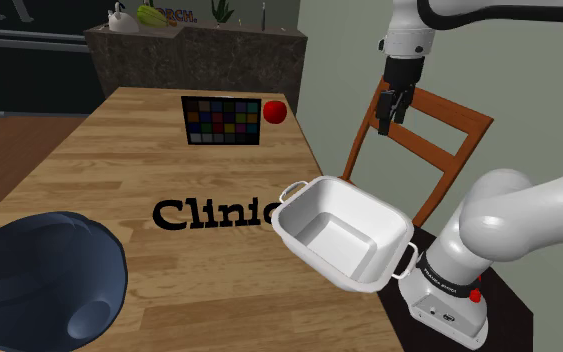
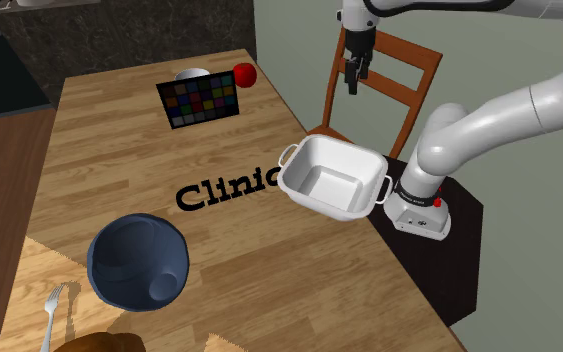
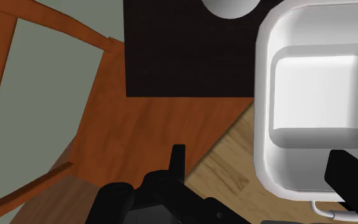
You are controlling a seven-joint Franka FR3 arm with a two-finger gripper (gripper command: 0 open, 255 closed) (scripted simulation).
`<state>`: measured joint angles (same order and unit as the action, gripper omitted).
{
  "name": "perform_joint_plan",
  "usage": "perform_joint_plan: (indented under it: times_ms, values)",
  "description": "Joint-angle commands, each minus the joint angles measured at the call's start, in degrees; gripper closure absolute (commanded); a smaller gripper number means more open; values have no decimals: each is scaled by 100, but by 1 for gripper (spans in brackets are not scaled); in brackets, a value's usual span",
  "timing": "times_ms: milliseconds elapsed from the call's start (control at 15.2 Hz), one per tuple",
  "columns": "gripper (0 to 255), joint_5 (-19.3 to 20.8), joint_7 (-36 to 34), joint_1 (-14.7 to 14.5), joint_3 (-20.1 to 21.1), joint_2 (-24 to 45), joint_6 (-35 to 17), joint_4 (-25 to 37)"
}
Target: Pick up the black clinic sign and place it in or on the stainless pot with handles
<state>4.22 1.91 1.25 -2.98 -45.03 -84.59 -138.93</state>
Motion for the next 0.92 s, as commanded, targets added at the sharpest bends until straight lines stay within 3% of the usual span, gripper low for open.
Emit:
perform_joint_plan:
  times_ms: [0,858]
  values:
    - [0,0,0,0,0,0,0,0]
    - [0,-773,-1213,-529,1085,2119,-1282,696]
